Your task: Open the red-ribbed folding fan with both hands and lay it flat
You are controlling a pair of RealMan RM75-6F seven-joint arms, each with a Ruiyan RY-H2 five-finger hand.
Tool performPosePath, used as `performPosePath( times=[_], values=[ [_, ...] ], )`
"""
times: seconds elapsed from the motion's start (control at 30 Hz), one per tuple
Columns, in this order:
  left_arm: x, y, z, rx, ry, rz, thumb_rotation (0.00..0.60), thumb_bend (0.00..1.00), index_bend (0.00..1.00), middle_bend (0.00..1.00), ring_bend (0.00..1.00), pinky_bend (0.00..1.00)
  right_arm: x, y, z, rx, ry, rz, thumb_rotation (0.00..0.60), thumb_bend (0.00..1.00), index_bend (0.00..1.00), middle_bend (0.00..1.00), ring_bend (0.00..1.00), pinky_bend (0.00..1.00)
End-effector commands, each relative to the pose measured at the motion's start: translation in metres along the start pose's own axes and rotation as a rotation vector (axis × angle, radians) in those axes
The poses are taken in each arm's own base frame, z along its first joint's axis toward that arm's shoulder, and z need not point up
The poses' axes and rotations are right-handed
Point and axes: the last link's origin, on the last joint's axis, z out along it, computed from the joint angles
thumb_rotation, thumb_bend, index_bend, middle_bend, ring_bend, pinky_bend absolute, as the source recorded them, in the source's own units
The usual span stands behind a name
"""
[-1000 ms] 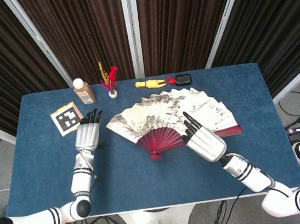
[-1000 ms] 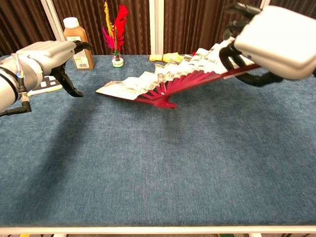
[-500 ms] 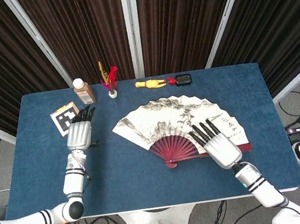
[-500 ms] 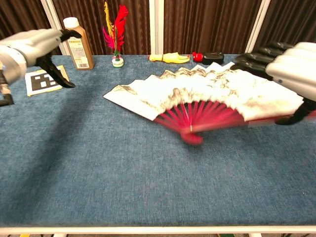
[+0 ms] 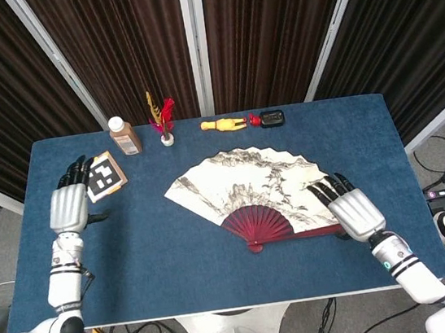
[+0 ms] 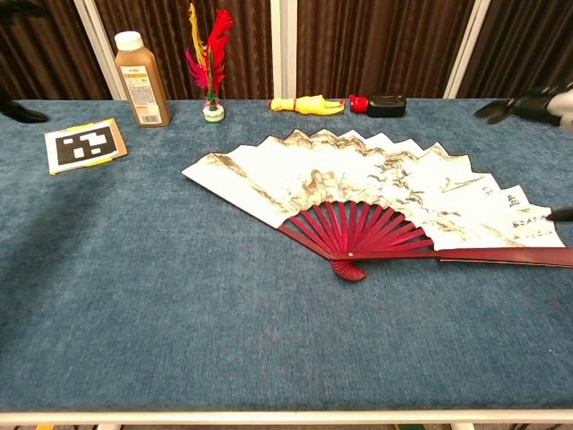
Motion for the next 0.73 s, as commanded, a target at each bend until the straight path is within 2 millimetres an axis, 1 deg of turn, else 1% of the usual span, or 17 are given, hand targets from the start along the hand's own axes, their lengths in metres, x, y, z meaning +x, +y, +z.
performPosePath(
  times=[0.03,0.1,0.2,0.33,0.4,0.5,0.63,0.73],
  values=[
    [0.01,-0.033,-0.02,0.015,0.035,0.014,0.6,0.07,0.13,0.13,0.08,0.18,0.01,0.04,-0.016,-0.087,0.109,0.11,0.6,0.22,0.0,0.2,0.0,0.05],
    [0.014,-0.049,-0.031,0.022,0.041,0.028,0.6,0.07,0.14,0.13,0.08,0.18,0.011,0.051,-0.023,-0.098,0.126,0.146,0.6,0.21,0.0,0.19,0.0,0.04],
    [0.02,-0.076,-0.052,0.025,0.034,0.05,0.6,0.07,0.15,0.14,0.08,0.17,0.01,0.067,-0.039,-0.106,0.144,0.22,0.6,0.17,0.0,0.19,0.0,0.02],
    [0.025,-0.096,-0.079,0.049,0.028,0.045,0.6,0.07,0.15,0.14,0.08,0.16,0.006,0.079,-0.061,-0.113,0.171,0.266,0.6,0.16,0.0,0.18,0.0,0.01],
    [0.026,-0.103,-0.095,0.068,0.03,0.04,0.6,0.07,0.16,0.14,0.08,0.16,0.003,0.082,-0.074,-0.124,0.192,0.271,0.6,0.16,0.0,0.18,0.0,0.01],
    [0.026,-0.107,-0.116,0.071,0.02,0.048,0.6,0.07,0.16,0.14,0.08,0.16,-0.003,0.085,-0.093,-0.163,0.205,0.275,0.6,0.16,0.0,0.19,0.0,0.0],
    [0.027,-0.108,-0.138,0.087,0.029,0.04,0.6,0.07,0.16,0.14,0.08,0.16,-0.01,0.087,-0.112,-0.212,0.218,0.29,0.6,0.16,0.0,0.19,0.0,0.0],
    [0.027,-0.107,-0.15,0.106,0.034,0.03,0.6,0.07,0.16,0.14,0.08,0.16,-0.012,0.087,-0.122,-0.238,0.236,0.295,0.6,0.16,0.01,0.21,0.0,0.0]
  ],
)
